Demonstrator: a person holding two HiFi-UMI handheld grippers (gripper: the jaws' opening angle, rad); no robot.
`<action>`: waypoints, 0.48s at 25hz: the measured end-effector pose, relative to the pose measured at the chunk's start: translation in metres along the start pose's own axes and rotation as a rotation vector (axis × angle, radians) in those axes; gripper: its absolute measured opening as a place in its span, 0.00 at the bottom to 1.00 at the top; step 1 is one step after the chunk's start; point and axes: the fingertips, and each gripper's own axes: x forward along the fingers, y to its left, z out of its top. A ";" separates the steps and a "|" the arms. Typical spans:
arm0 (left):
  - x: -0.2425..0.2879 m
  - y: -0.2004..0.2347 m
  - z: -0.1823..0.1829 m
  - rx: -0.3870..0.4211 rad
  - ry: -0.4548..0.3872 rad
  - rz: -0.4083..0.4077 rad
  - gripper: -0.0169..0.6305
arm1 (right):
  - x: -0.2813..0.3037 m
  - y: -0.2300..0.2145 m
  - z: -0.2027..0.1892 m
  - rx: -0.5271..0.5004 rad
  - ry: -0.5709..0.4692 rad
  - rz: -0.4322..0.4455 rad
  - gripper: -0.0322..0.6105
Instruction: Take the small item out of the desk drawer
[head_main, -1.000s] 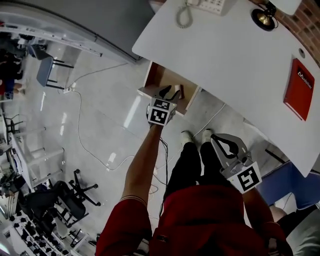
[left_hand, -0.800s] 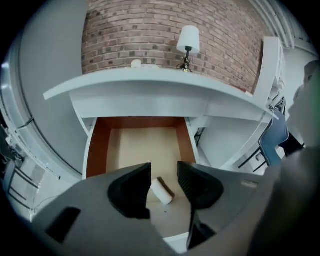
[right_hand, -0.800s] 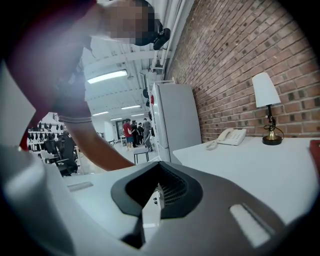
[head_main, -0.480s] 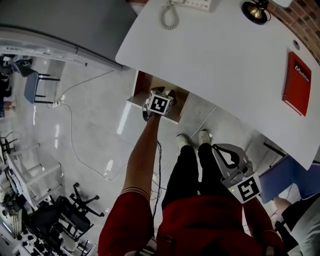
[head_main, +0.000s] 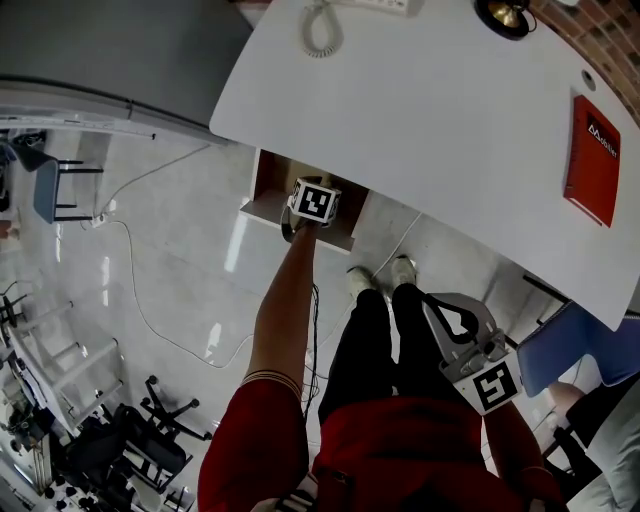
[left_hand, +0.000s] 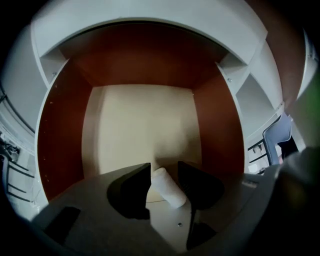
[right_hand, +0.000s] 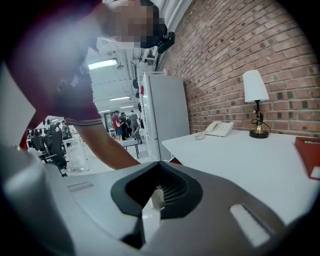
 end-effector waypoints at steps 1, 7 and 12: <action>0.003 0.001 -0.003 -0.006 0.010 0.001 0.30 | 0.001 0.000 -0.001 0.001 0.004 -0.002 0.07; 0.012 0.005 -0.011 -0.045 0.087 0.004 0.26 | 0.003 -0.002 -0.003 -0.003 0.016 -0.012 0.07; 0.017 0.006 -0.020 -0.071 0.149 -0.003 0.23 | 0.006 -0.004 -0.003 -0.003 0.023 -0.014 0.07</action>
